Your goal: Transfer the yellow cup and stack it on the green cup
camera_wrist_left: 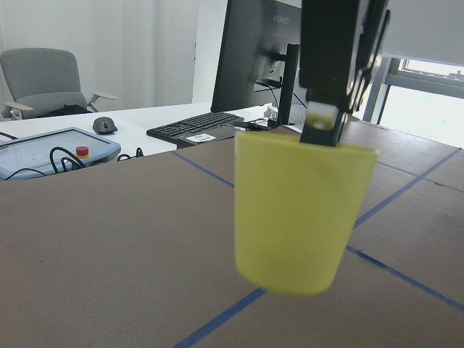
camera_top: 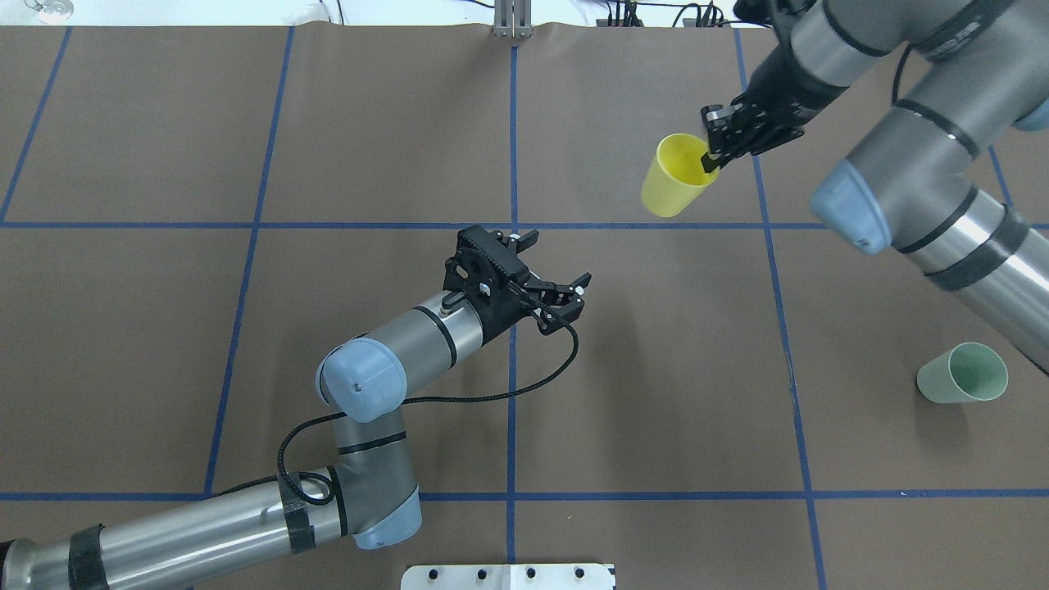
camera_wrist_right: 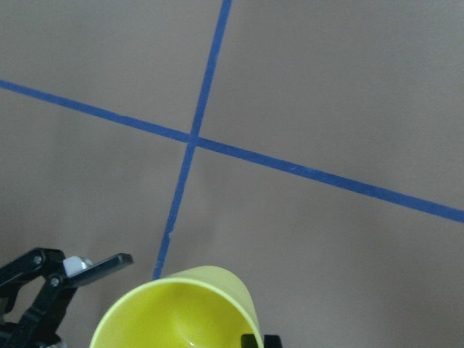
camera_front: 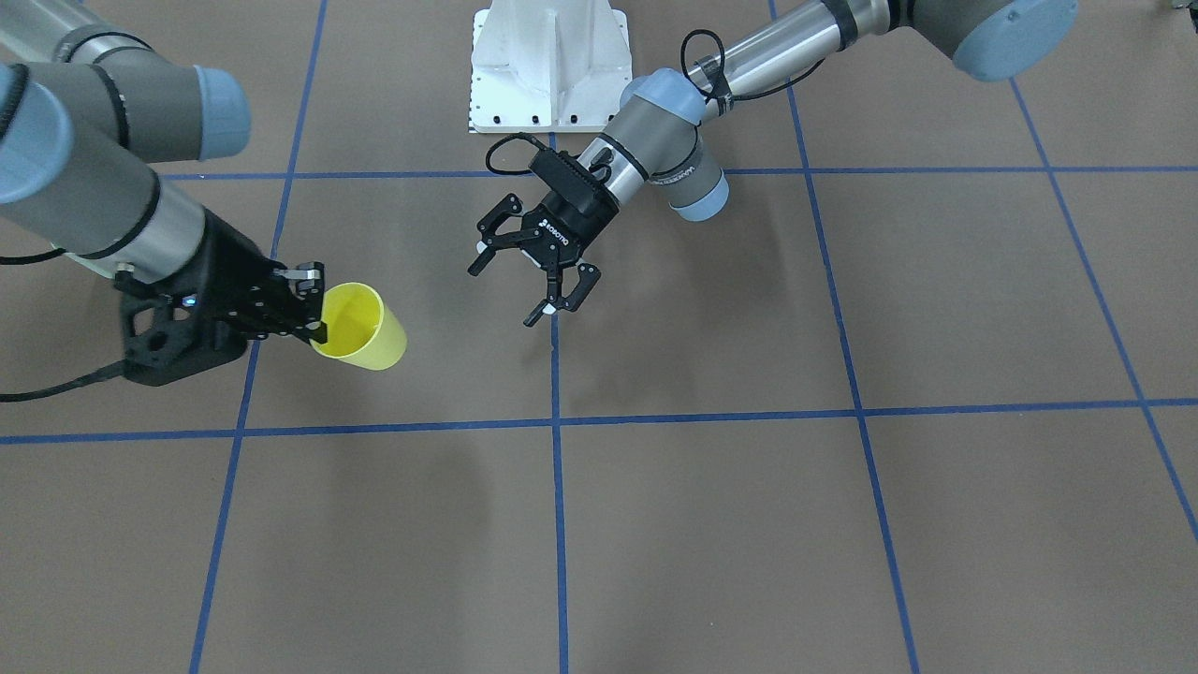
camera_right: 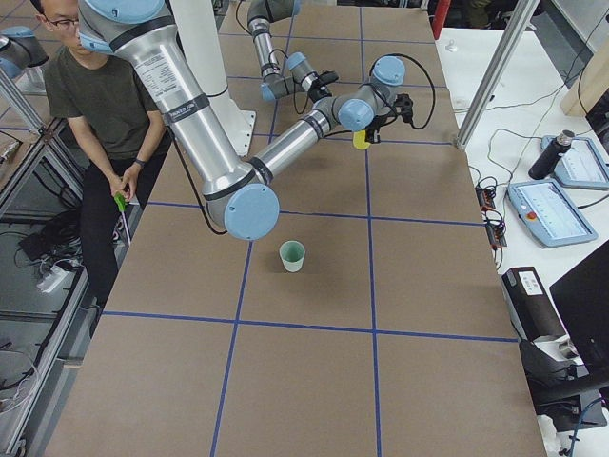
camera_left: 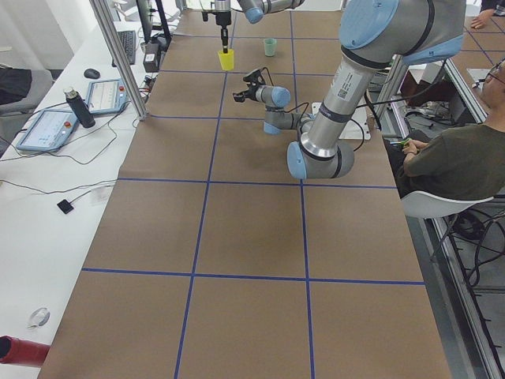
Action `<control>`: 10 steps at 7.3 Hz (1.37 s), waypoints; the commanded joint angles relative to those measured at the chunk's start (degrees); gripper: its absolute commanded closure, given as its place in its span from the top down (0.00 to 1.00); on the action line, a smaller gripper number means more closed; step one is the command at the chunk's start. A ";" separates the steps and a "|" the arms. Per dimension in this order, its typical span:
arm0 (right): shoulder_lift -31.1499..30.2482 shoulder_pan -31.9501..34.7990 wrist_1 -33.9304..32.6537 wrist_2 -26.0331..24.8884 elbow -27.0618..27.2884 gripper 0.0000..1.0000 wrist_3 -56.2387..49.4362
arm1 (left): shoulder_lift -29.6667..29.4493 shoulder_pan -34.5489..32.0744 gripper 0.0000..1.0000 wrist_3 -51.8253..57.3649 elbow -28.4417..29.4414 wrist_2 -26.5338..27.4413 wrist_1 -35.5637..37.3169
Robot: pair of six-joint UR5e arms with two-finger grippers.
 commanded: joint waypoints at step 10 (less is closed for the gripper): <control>-42.63 6.22 6.29 -10.64 20.34 0.00 -1.05 | 1.42 -34.02 1.00 -11.58 7.52 -25.88 39.84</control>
